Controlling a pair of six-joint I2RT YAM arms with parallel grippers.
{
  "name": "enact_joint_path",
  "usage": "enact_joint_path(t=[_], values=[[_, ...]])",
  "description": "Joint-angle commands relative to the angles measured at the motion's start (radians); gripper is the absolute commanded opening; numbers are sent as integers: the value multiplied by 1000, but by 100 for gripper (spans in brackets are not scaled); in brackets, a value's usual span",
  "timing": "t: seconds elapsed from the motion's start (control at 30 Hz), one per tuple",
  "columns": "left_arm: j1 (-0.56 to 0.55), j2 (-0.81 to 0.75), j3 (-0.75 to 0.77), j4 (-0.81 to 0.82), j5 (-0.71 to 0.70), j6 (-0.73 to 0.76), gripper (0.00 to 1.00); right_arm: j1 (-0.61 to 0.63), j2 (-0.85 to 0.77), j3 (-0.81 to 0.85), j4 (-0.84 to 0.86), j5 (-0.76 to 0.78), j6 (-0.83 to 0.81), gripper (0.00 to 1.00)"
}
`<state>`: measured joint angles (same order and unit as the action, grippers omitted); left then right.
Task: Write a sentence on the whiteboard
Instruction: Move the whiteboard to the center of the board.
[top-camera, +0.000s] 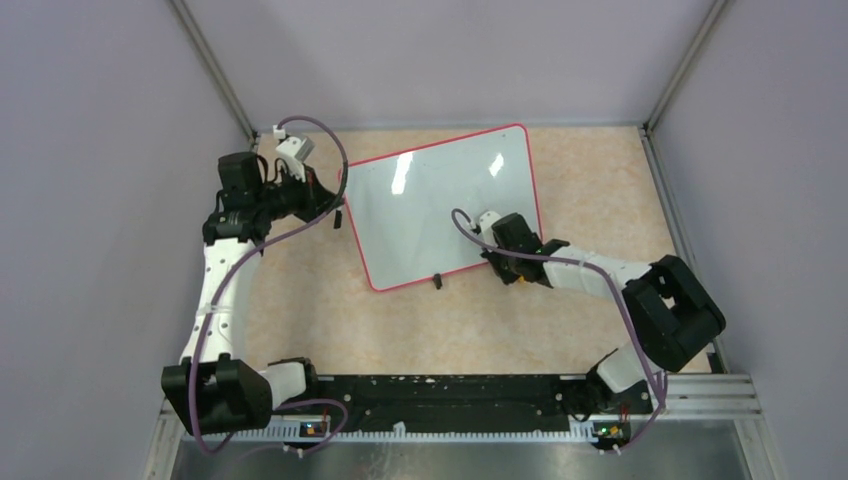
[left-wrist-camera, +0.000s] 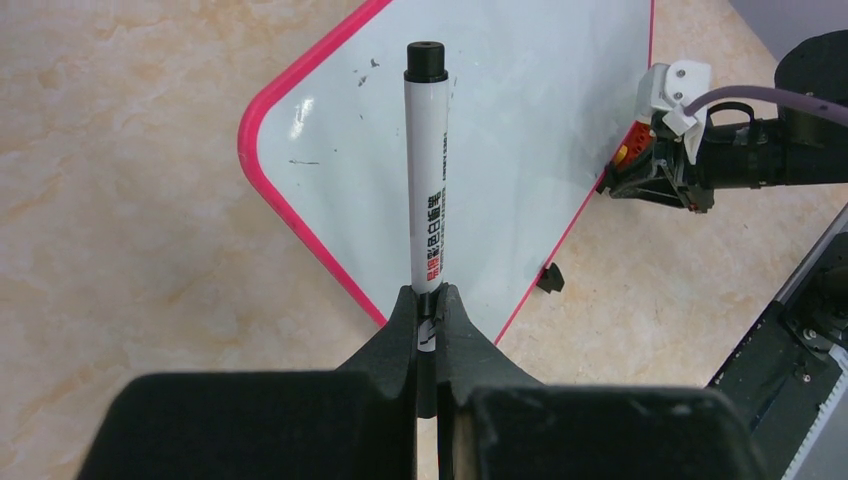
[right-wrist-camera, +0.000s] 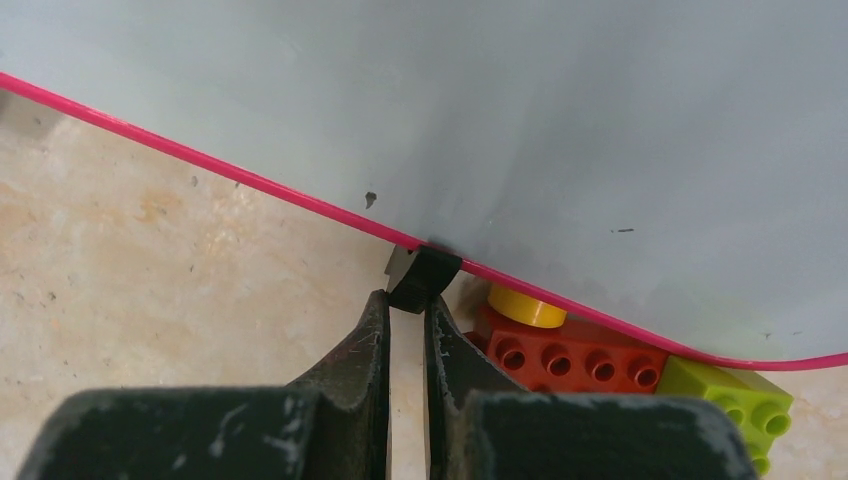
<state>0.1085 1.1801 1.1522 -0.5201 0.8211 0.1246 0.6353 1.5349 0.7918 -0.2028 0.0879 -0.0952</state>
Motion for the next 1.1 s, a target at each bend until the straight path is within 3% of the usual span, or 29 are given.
enact_joint_path(t=[0.0,0.4,0.53,0.6,1.0,1.07], values=[[1,-34,53,45,31,-17,0,-13,-25,-55,-196,-25,-111,0],[0,-47,56,51,40,-33,0,-110,-106,-88,-226,-29,-217,0],[0,-44,51,70,48,-49,0,-110,-166,-77,-163,-82,-105,39],[0,-42,52,74,50,-55,0,-109,-169,-68,-137,-117,-43,47],[0,-53,52,79,40,-61,0,-62,-27,6,36,2,177,46],[0,-53,52,78,37,-59,0,-57,-12,14,58,9,193,50]])
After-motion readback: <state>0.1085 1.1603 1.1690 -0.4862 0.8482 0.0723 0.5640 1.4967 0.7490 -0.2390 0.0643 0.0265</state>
